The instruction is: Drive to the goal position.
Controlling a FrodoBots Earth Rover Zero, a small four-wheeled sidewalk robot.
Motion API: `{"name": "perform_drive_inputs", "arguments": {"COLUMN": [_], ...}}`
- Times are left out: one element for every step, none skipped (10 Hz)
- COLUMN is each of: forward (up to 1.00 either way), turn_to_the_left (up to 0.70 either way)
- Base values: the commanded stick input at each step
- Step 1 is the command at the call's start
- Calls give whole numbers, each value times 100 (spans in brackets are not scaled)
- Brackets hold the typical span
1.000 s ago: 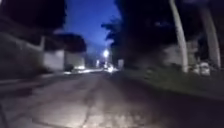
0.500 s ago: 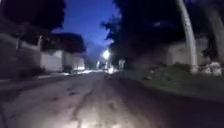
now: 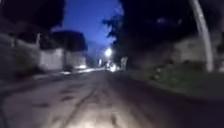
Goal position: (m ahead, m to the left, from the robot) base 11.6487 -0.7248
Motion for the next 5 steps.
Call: {"name": "perform_drive_inputs", "arguments": {"forward": [85,85,85,85,85], "turn_to_the_left": [1,1,1,1,1]}}
